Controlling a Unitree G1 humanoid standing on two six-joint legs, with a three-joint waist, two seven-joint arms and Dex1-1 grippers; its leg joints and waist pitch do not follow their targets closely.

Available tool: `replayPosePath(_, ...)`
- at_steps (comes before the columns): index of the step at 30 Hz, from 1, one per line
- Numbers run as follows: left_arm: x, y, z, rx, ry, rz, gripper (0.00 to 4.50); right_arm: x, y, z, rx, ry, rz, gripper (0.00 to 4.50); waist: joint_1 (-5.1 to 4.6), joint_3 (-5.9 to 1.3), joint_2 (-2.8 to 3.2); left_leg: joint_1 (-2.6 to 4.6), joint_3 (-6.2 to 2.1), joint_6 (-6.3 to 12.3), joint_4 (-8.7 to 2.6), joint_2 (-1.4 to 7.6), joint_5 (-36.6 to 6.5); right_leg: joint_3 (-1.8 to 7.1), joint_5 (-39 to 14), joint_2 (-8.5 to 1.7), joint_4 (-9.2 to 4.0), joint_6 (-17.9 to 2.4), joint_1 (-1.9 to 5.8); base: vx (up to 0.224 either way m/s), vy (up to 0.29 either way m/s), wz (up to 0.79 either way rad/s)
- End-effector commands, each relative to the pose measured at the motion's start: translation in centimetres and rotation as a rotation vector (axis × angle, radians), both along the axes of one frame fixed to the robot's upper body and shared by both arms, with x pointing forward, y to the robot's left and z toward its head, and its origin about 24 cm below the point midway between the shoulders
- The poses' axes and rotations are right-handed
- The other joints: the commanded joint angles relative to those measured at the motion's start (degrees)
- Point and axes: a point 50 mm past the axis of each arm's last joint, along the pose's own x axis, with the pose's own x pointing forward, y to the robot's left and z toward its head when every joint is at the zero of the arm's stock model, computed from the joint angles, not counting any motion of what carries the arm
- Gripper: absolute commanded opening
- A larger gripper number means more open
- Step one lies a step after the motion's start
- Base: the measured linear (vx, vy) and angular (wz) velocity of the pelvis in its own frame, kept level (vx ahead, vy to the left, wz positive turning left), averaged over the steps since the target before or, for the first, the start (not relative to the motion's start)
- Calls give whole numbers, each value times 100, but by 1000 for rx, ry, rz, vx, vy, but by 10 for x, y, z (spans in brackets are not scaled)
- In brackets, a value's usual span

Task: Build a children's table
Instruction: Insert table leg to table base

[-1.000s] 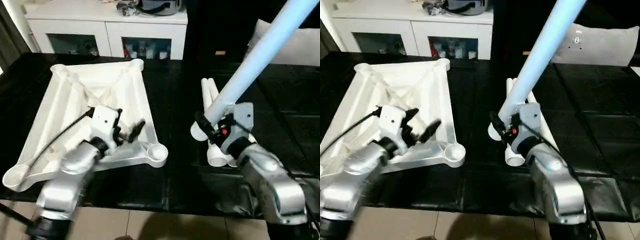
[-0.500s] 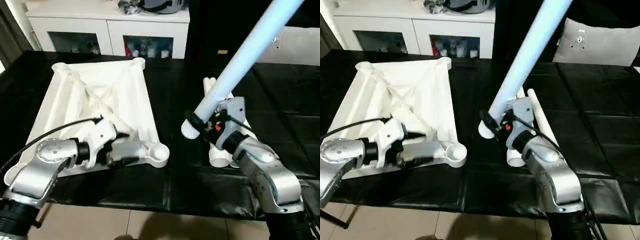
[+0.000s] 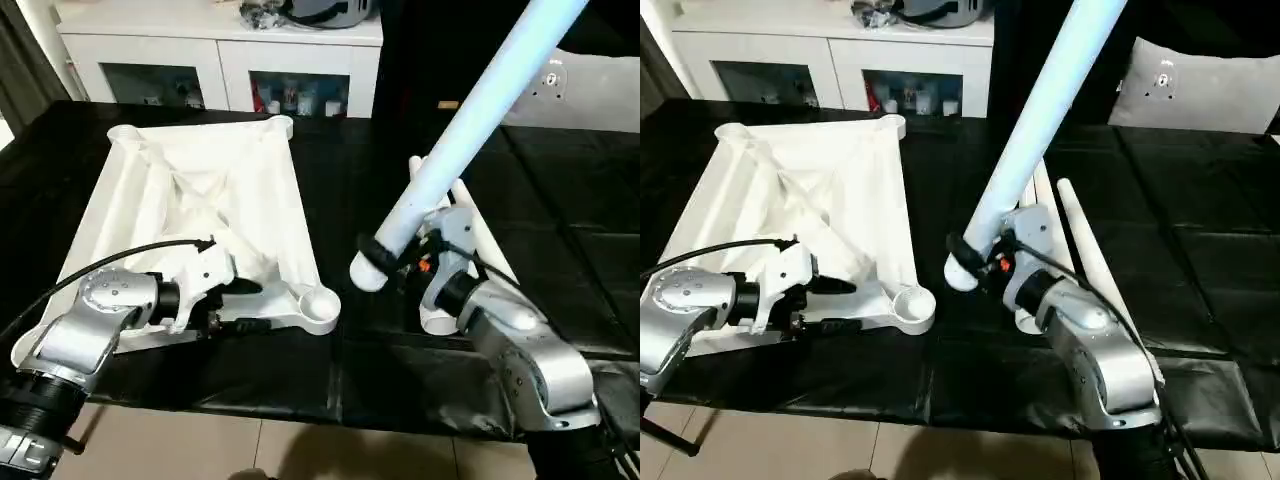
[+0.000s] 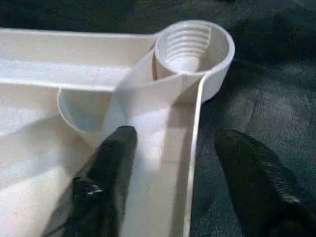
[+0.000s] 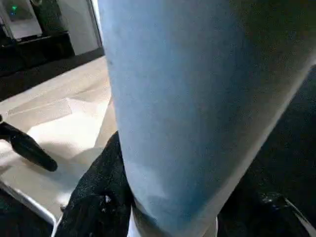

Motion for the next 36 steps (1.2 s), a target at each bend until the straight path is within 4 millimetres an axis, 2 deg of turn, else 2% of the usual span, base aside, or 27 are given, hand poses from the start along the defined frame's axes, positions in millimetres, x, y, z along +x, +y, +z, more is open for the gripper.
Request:
replayPosePath(1, 4, 0, 2, 14, -9, -16, 256, -2, 1, 7, 14, -27, 1, 188, 11, -301, 123, 120, -143, -199, -489, 438, -1136, 230, -231, -506, -310, -1293, 180, 0, 0, 0)
replayPosePath(3, 4, 2, -1, 15, 13, -26, 242, -3, 1, 7, 18, -29, -2, 188, 16, -292, 119, 126, -142, -240, -501, 440, -1270, 237, -386, -505, -331, -1274, 177, 0, 0, 0)
replayPosePath(4, 4, 2, -2, 16, 20, -29, 242, -4, 2, 6, 18, -29, -2, 188, 30, -286, 145, 132, -147, -273, -508, 444, -1316, 243, -457, -513, -339, -1258, 171, 0, 0, 0)
replayPosePath(5, 4, 2, -3, 17, 20, -30, 224, -4, 2, 6, 18, -30, -2, 188, 27, -282, 116, 128, -143, -294, -514, 445, -1348, 243, -484, -508, -342, -1248, 174, 0, 0, 0)
replayPosePath(9, 7, 3, -6, 22, 21, -31, 199, -5, 2, 5, 18, -34, -15, 188, 36, -291, 146, 111, -147, -276, -505, 448, -1214, 240, -228, -515, -321, -1285, 189, 0, 0, 0)
replayPosePath(11, 7, 4, -8, 22, 24, -31, 172, -4, 1, 5, 14, -34, -34, 188, 32, -296, 171, 119, -151, -294, -501, 448, -1227, 237, -178, -514, -313, -1306, 184, 0, 0, 0)
replayPosePath(14, 8, 3, -11, 19, 38, -36, 156, -7, 2, 6, 21, -5, -10, 188, 23, -281, 157, 120, -147, -287, -508, 444, -1293, 243, -258, -510, -332, -1310, 193, 0, 0, 0)
replayPosePath(20, 10, 0, -16, 18, 42, -39, 109, -8, 3, 11, 59, -7, -12, 188, 26, -289, 175, 125, -149, -303, -507, 462, -1228, 242, -159, -524, -319, -1326, 186, 0, 0, 0)
replayPosePath(21, 10, 0, -16, 16, 43, -40, 94, -8, 2, 11, 61, -7, -15, 188, 21, -284, 159, 125, -145, -299, -507, 460, -1250, 244, -177, -521, -323, -1334, 186, 0, 0, 0)
replayPosePath(23, 11, -3, -18, 11, 43, -43, 83, -5, 0, 13, 40, -56, -55, 188, 32, -275, 158, 131, -138, -311, -510, 460, -1335, 251, -386, -534, -342, -1328, 176, 0, 0, 0)
replayPosePath(28, 12, -6, -21, 9, 40, -49, 39, -3, 1, 13, 19, -59, -55, 188, 27, -269, 145, 124, -138, -318, -517, 462, -1349, 259, -533, -540, -353, -1279, 182, 0, 0, 0)
replayPosePath(30, 13, -10, -23, 13, 27, -55, 30, 1, 2, 16, 8, -142, -58, 188, 21, -271, 114, 116, -132, -292, -511, 471, -1331, 263, -554, -557, -364, -1284, 177, 0, 0, 0)
replayPosePath(32, 14, -14, -25, 18, 3, -57, 18, 2, 3, 13, -10, -113, -45, 188, 25, -264, 123, 121, -130, -272, -507, 467, -1317, 262, -598, -548, -365, -1288, 174, 0, 0, 0)
replayPosePath(33, 15, -17, -24, 5, -7, -57, 8, 3, 5, 11, -25, -95, -26, 188, 21, -262, 84, 107, -129, -224, -510, 466, -1249, 260, -558, -542, -365, -1289, 193, 0, 0, 0)
replayPosePath(35, 15, -19, -24, -4, -6, -57, 2, 3, 5, 11, -31, -91, -17, 188, 30, -274, 104, 106, -127, -184, -495, 470, -1157, 260, -484, -556, -349, -1302, 194, 0, 0, 0)
replayPosePath(36, 15, -25, -21, -40, -8, -64, 2, 4, 8, 9, -39, -76, 12, 188, 28, -270, 84, 95, -127, -164, -498, 470, -1132, 260, -470, -554, -351, -1299, 199, 0, 0, 0)
